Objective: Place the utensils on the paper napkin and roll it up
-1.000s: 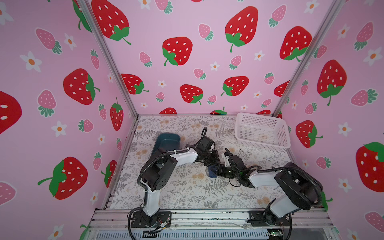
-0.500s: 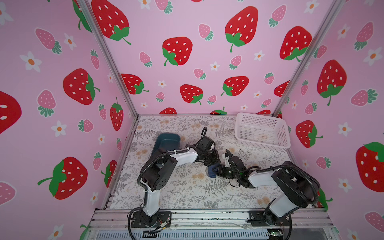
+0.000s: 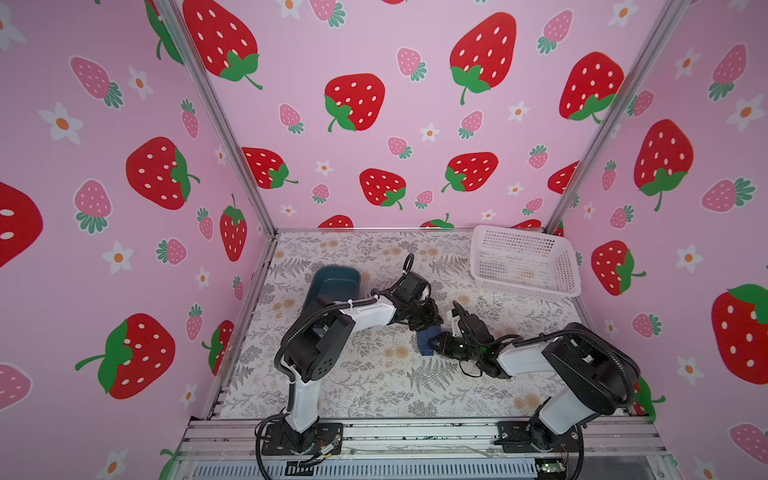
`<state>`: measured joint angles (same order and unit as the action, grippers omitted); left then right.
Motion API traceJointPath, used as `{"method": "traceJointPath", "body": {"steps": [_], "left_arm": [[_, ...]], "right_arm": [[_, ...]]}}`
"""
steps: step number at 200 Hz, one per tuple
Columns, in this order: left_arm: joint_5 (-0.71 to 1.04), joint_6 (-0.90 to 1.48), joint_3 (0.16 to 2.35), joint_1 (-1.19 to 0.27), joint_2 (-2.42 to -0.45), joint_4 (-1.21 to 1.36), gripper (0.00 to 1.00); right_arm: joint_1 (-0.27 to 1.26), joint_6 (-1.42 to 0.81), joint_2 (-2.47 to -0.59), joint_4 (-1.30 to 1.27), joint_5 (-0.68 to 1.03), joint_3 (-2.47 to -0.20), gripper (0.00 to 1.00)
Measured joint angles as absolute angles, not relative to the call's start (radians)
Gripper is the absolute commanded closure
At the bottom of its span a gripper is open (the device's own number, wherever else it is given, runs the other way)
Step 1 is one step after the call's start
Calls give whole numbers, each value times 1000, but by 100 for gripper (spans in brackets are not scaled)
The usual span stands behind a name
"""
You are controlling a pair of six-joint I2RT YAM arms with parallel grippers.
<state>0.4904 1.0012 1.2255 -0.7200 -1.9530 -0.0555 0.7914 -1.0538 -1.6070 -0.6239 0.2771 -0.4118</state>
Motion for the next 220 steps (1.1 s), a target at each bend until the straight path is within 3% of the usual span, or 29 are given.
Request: {"method": "traceJointPath", "body": {"steps": [19,45,105,220], "left_arm": [[481,986,1214,-715,-1921,-60,63],[469,968,1177,-700,-1829,-62,61],[458,956,1048,-648,-1726,-49,87],[539,965,893,-710,-1698,-10,92]], "right_arm": [[788,-1054,-1607,-624,279,-411,84],[784,-1054,-1607,-628,283,-408,85],[774,-1053,-1607,-627,303,-408,85],[770,-1053,-1607,-625,309,-407,83]]}}
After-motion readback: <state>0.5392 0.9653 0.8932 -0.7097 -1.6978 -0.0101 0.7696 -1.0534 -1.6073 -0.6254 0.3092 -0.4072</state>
